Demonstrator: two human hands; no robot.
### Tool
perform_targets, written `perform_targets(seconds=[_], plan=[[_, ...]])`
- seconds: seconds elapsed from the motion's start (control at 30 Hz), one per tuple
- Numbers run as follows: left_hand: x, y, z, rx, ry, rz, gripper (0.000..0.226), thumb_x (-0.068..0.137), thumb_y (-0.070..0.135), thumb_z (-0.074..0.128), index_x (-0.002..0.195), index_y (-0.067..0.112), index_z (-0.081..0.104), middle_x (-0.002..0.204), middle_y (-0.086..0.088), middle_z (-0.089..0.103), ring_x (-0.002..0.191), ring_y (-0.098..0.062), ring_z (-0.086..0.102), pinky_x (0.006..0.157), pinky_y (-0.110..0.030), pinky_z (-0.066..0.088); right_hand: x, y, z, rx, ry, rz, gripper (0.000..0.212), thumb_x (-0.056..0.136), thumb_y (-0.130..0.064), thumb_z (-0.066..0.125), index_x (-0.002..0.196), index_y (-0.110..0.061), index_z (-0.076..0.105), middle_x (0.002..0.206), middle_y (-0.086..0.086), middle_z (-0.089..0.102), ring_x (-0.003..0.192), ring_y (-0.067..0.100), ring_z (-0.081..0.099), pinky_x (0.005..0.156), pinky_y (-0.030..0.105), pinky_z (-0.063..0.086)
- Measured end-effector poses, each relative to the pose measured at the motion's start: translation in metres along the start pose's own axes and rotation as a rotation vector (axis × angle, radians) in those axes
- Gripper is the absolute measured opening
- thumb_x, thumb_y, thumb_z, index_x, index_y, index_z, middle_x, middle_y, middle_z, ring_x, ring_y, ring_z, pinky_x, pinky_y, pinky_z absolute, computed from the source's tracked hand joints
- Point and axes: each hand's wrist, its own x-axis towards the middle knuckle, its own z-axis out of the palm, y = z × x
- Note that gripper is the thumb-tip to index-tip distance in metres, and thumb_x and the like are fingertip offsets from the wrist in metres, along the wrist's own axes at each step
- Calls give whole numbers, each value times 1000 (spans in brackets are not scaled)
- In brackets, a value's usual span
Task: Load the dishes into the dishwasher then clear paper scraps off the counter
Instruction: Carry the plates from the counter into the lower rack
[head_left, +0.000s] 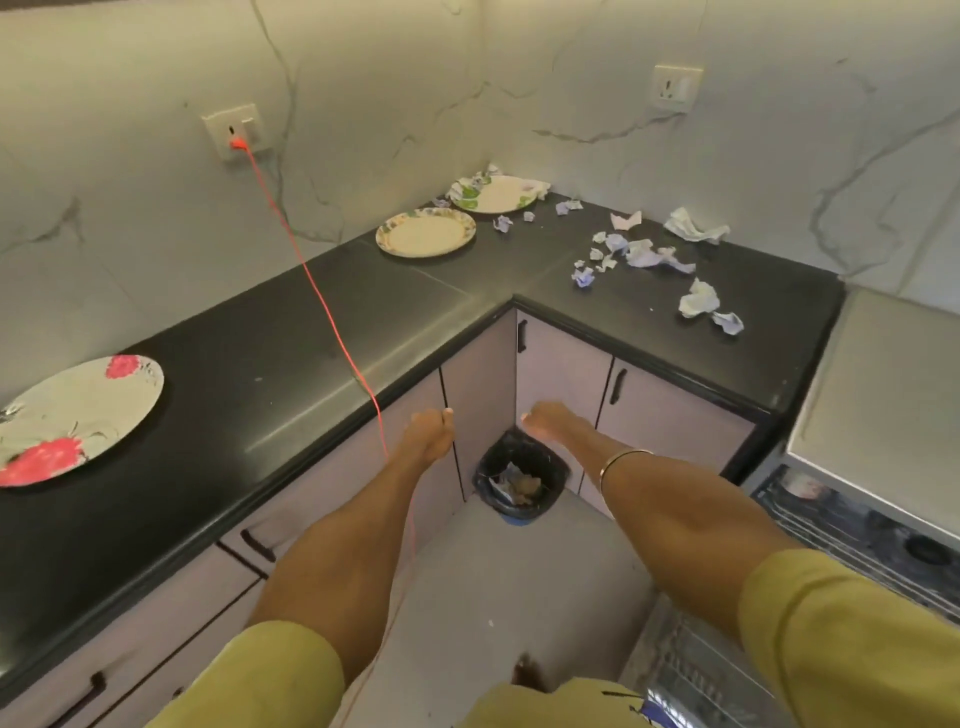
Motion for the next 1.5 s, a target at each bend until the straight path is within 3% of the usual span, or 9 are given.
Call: perform_targets(seconds=[0.2,0.33,0.43,0.57,0.73,0.83,1.03,1.23,1.5], plan=[[84,36,-18,17,3,89,54,106,33,24,106,-4,63,118,-27,62,113,-42,56,95,-42,43,71,-33,-58,47,203,-62,31,97,-10,41,119,1,60,121,19,61,108,34,62,88,36,51],[129,47,-18,49,80,169,47,105,32,26,75,7,52,92,-20,66,89,-36,61,86,-44,46,112,-41,-76,82,299,-111,27,94,-6,43,109,-1,64,108,16,66,96,32,65,87,42,56],[158,57,-23,77,184,215,39,104,29,32,82,8,57,89,-13,64,84,-31,59,88,-47,47,149,-48,-87,68,372,-159,23,93,-6,45,102,-5,66,102,15,68,90,29,66,76,34,55],[216,64,-32,149,259,140,42,99,30,33,83,7,64,88,-17,68,81,-38,64,74,-43,54,199,-59,-107,55,423,-179,25,85,1,43,92,-7,66,99,14,68,92,33,66,69,32,46],[318,88,-54,188,213,124,29,90,17,45,87,2,69,94,-18,69,88,-39,65,68,-36,44,278,-64,-150,53,476,-146,29,80,0,45,97,-9,67,102,16,70,96,36,65,76,35,49],[372,102,-71,174,200,154,28,86,17,45,91,3,69,98,-19,69,91,-41,65,76,-42,53,315,-72,-179,67,500,-79,32,83,-2,44,103,-9,68,109,16,68,101,36,64,80,37,50],[459,115,-107,272,199,147,30,89,13,46,109,3,66,115,-18,64,109,-39,61,88,-43,49,386,-104,-232,274,556,-43,34,86,-6,46,108,-16,70,114,8,70,104,27,65,89,33,51],[522,121,-110,237,162,179,25,83,8,48,98,2,67,99,-17,69,93,-38,65,79,-43,55,433,-107,-254,297,525,20,35,89,-6,49,115,-16,69,119,9,68,109,29,64,92,33,49],[587,118,-110,219,97,179,25,86,13,49,104,4,64,108,-16,66,98,-35,61,86,-41,51,504,-132,-303,260,449,-23,32,88,-6,50,113,-14,68,119,13,66,110,33,62,94,37,49]])
